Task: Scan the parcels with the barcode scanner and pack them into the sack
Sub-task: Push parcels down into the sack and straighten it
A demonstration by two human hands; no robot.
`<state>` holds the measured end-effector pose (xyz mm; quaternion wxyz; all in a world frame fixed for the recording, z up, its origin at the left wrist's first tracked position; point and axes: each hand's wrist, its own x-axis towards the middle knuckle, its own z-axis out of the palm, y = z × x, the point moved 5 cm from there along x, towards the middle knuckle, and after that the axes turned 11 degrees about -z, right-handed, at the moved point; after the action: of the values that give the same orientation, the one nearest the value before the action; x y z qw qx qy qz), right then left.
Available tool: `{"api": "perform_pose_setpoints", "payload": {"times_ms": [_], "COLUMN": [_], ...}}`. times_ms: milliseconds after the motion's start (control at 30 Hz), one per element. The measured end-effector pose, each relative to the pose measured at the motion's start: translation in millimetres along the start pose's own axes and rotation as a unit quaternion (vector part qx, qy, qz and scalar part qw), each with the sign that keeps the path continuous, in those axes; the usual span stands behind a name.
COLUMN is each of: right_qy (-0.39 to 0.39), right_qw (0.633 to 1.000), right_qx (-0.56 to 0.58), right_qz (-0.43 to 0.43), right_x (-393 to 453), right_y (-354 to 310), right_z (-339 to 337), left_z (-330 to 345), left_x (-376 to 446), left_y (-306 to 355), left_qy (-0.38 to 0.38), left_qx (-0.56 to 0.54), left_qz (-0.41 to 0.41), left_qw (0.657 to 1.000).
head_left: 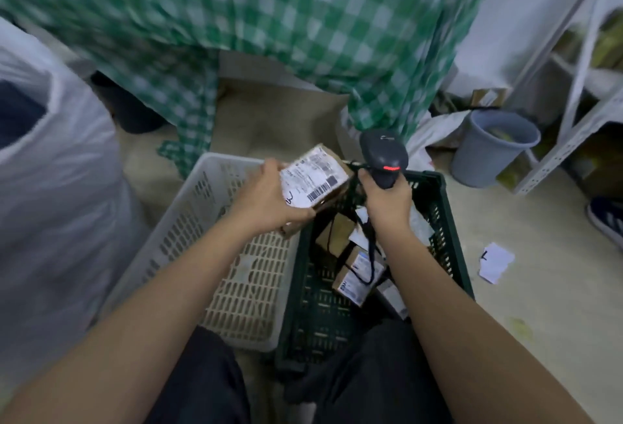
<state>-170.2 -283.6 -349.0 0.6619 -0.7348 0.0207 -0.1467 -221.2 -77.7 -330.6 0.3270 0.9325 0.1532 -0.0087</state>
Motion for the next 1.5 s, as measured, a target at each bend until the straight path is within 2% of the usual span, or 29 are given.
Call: {"api": "perform_pose_setpoints", "payload": {"times_ms": [100, 167, 233, 367, 600, 767, 900, 1033, 1100, 1367, 1500], "right_qy": [-0.037, -0.048, -0.055, -0.066, -0.130, -0.154, -0.193, -0.175, -0.185, -0.341, -0.373], "right_qw": [0.990, 0.978, 0.977, 0.978, 0.977, 0.969, 0.966, 0.983, 0.982, 0.934, 0.921], "right_qx": [0.113, 0.168, 0.175, 0.182, 0.145, 0.176, 0.160, 0.052, -0.002, -0.061, -0.066], "right_qz": [0.079, 0.111, 0.108, 0.083, 0.084, 0.080, 0.063, 0.022, 0.029, 0.089, 0.091], "right_x": [-21, -35, -39, -38, -32, -29, -30, -27, -27, -55, -61], "right_y": [2, 8, 8, 3, 9, 6, -1, 3, 7, 9, 2], "right_z": [39, 59, 72, 83, 85, 80, 76, 68, 64, 49, 44], "left_z": [-7, -1, 4, 7, 4, 8, 10, 9, 9, 12, 13], "left_x": [-9, -15, -15, -8, 6, 7, 3, 5, 5, 7, 11], "left_y": [-21, -33, -43, -49, -66, -66, -74, -86, -91, -116, -118], "left_qy": [0.048, 0.054, 0.046, 0.004, -0.036, -0.112, -0.157, -0.116, -0.100, -0.054, -0.038], "left_qx": [-0.104, -0.168, -0.226, -0.269, -0.369, -0.478, -0.450, -0.408, -0.400, -0.415, -0.398], "left_qz": [-0.057, -0.075, -0.078, -0.053, -0.100, -0.108, -0.130, -0.153, -0.164, -0.210, -0.212], "left_qw": [0.992, 0.981, 0.970, 0.962, 0.923, 0.864, 0.869, 0.892, 0.896, 0.884, 0.891]}}
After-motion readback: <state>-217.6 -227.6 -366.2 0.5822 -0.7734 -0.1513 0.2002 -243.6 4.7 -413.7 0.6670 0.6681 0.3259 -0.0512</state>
